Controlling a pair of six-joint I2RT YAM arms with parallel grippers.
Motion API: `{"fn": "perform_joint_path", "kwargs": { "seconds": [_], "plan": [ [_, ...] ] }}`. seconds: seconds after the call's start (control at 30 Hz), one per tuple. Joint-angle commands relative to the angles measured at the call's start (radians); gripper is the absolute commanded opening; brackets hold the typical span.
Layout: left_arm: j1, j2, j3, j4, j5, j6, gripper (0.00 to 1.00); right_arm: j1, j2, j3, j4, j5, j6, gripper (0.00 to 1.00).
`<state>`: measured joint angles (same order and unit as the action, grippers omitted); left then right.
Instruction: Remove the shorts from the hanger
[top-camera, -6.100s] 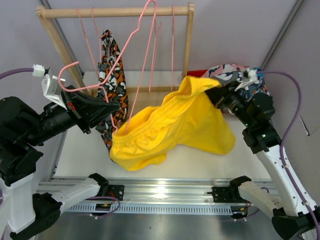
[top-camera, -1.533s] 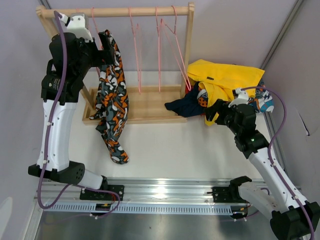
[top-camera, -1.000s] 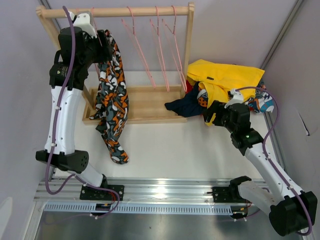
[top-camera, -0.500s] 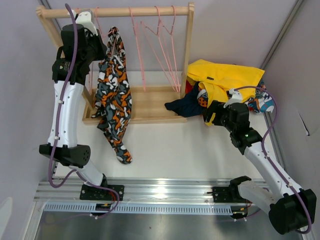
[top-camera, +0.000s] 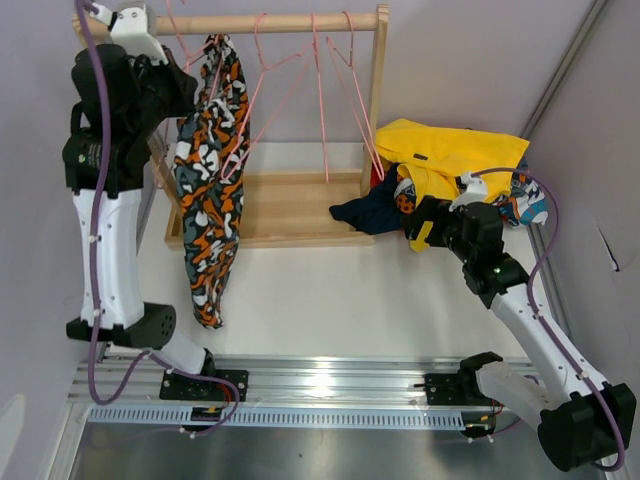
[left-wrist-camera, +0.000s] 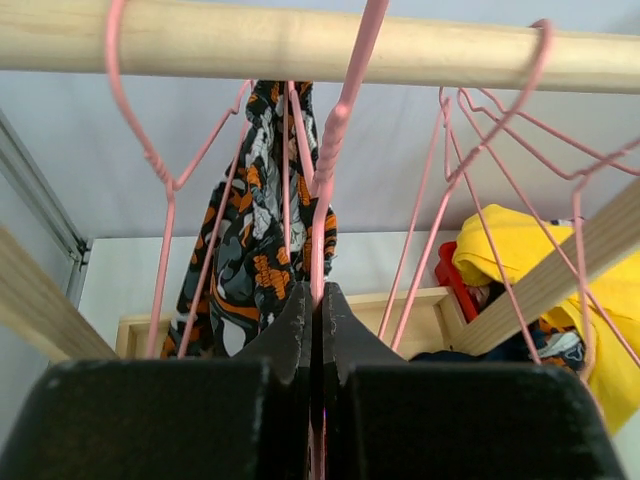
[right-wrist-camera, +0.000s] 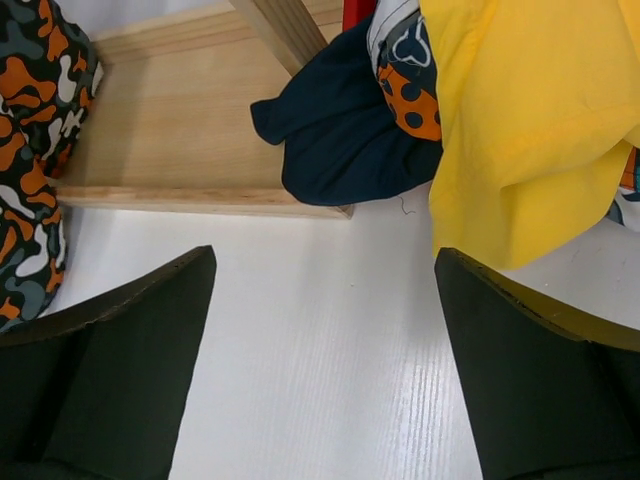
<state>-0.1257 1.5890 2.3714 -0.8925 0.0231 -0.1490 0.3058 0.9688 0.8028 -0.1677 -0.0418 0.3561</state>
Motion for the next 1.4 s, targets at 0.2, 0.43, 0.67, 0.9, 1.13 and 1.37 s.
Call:
{"fn": "perform_joint_path", "kwargs": {
  "seconds": [0.2, 0.43, 0.67, 0.9, 1.13, 1.37],
  "plan": [
    [0.001, -0.383, -0.375, 0.079, 0.029, 0.017, 0.00, 0.000, -0.093, 0.070, -0.042, 0.007, -0.039, 0.99],
    [-0.017, -0.665, -0.716, 0.041, 0.145, -0.023, 0.00, 0.010, -0.146, 0.137, -0.082, -0.107, -0.057, 0.99],
    [-0.179, -0.825, -0.988, 0.030, 0.291, -0.063, 0.00, 0.032, -0.197, 0.242, -0.070, -0.391, -0.045, 1.00],
    [-0.390, -0.860, -0.973, -0.010, 0.485, -0.098, 0.00, 0.084, -0.231, 0.372, -0.127, -0.495, -0.016, 0.99],
    [-0.414, -0.815, -0.814, 0.049, 0.595, -0.129, 0.00, 0.095, -0.260, 0.414, -0.162, -0.546, 0.003, 0.99],
    [-0.457, -0.633, -0.471, 0.018, 0.520, -0.153, 0.00, 0.096, -0.259, 0.440, -0.191, -0.557, 0.003, 0.99]
  ]
}}
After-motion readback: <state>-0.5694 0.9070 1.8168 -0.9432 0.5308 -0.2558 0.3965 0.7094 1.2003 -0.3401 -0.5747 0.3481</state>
